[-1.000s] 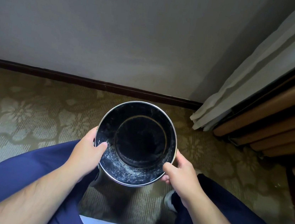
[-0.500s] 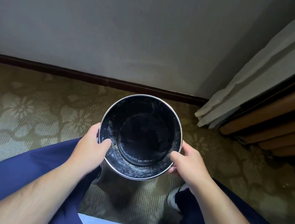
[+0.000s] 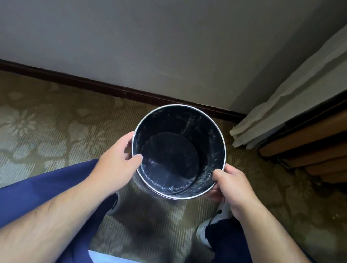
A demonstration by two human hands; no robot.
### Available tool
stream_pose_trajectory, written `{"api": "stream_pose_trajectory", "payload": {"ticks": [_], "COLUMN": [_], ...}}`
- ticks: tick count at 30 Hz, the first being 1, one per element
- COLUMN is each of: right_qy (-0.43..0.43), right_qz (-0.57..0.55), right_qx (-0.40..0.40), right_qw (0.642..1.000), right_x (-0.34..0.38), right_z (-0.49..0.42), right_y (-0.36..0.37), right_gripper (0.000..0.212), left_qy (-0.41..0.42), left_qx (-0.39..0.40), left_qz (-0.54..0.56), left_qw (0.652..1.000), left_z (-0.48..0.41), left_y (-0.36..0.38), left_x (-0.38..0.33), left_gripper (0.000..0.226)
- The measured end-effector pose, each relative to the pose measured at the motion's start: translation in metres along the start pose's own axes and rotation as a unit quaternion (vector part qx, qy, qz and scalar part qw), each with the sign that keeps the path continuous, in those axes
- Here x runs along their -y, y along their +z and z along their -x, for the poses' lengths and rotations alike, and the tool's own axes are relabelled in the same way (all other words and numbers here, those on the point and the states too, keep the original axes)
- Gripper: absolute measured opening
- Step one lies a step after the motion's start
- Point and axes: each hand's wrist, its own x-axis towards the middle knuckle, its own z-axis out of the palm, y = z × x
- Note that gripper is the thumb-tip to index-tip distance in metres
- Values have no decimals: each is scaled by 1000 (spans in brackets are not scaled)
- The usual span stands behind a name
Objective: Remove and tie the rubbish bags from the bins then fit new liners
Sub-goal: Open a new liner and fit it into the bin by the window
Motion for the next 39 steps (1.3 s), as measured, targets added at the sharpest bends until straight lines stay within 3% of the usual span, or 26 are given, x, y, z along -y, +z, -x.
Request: {"api": "stream_pose_trajectory", "payload": {"ticks": [3,7,8,11,16,19,22,25,30,39], "right_qy": [4,-19,-26,-31,0,25,22,11,17,58], "right_qz": [1,12,15,14,13,18,51,86,106,121], "right_qx": [-9,-10,-10,-22,-24,-19,-4,16,11,6], "right_qw": [1000,1000,999,999,1000,999,998,996,994,991], "right_x": [3,12,13,11,-6,-8,-2,5,1,-29], "right_z": [-3,-4,-5,-6,-7,-16,-26,-38,-56,-90], "right_y": [4,27,33,37,17,8,3,10,24,32], "right_gripper": [22,26,25,27,34,32,29,28,27,31], "left_qy": [-1,-20,-34,-48,148,232,248,193,92,53], "left_qx": [2,-41,-54,-76,-91,-27,82,163,268,361], "left_qz": [-13,-43,-53,-118,-220,-278,-383,-495,-562,-578], "left_qw": [1000,998,997,989,960,932,886,831,777,730], "left_z": [-2,-9,-11,-13,-6,-10,-19,-38,-65,-84], "left_y": [1,-1,-2,-1,12,25,41,54,72,97], "left_x": [-2,0,0,2,-4,-2,0,6,21,48], "left_gripper": [54,31,33,69,66,57,51,53,60,69]}}
